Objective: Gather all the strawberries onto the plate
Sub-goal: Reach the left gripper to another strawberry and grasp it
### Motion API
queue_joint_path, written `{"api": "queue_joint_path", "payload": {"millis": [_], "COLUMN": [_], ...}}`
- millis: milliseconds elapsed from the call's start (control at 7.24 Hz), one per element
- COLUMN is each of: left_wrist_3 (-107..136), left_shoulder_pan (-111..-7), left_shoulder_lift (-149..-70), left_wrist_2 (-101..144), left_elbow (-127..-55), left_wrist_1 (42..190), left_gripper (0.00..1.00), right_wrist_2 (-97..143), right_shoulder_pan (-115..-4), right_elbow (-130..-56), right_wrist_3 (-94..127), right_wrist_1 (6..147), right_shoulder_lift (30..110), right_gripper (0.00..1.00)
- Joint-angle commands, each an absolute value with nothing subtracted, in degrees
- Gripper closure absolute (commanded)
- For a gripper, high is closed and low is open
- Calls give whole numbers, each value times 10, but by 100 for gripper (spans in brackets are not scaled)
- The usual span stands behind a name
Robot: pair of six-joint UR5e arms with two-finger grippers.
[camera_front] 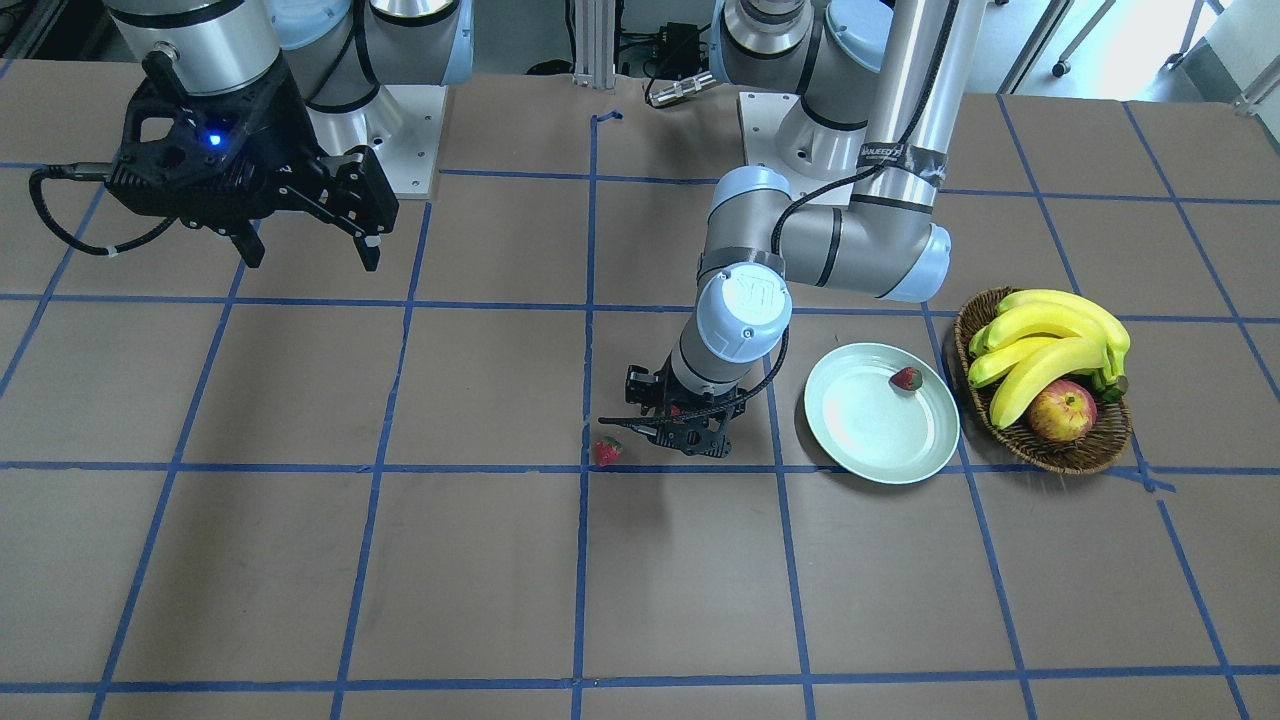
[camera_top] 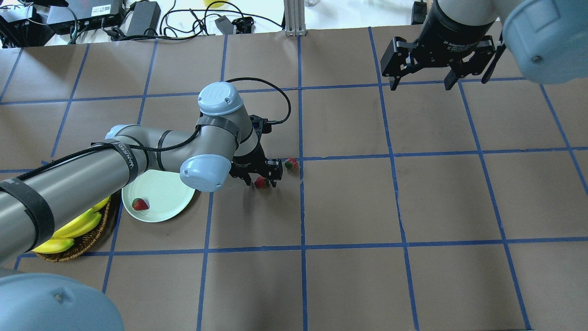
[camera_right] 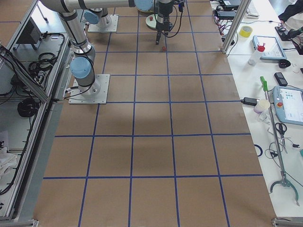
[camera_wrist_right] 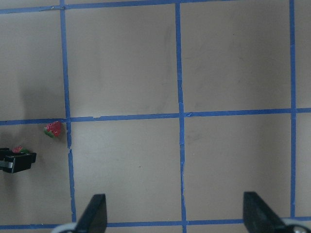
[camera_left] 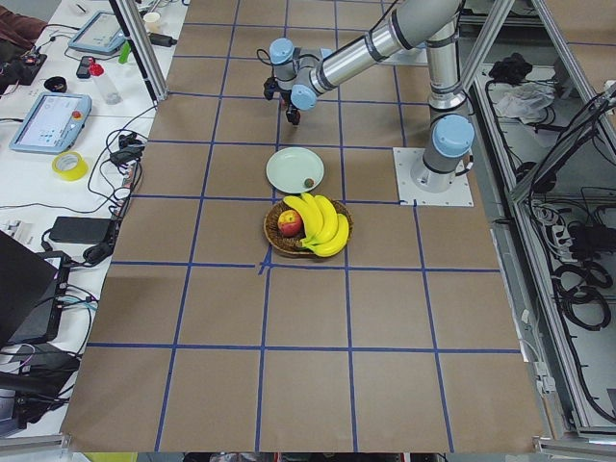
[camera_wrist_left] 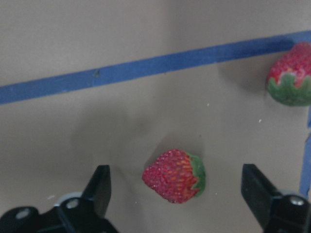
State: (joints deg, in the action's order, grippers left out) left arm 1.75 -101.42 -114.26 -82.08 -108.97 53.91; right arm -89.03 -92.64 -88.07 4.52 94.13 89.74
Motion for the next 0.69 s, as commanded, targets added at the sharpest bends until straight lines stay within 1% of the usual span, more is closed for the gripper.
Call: {"api": "queue_joint_path", "payload": {"millis": [0, 276, 415, 553], "left_wrist_3": [15, 20, 21, 16], "left_shoulder_pan": [-1013, -1011, -1001, -953], "left_shoulder_lift": [-1143, -1130, -1127, -1121], "left_wrist_2": [-821, -821, -827, -867], "left_elbow": [-1087, -1072, -1036, -1003], "left_wrist_1": [541, 544, 582, 651], "left_gripper": [100, 100, 100, 100], "right_wrist_2": [-890, -890, -890, -890], "right_shoulder_pan": [-926, -926, -926, -926], "right_elbow": [-881, -881, -881, -881], "right_wrist_3": [46, 46, 46, 46], "right_wrist_1": [941, 941, 941, 941], "right_shoulder_lift": [897, 897, 897, 897], "right_gripper": [0, 0, 0, 0]}}
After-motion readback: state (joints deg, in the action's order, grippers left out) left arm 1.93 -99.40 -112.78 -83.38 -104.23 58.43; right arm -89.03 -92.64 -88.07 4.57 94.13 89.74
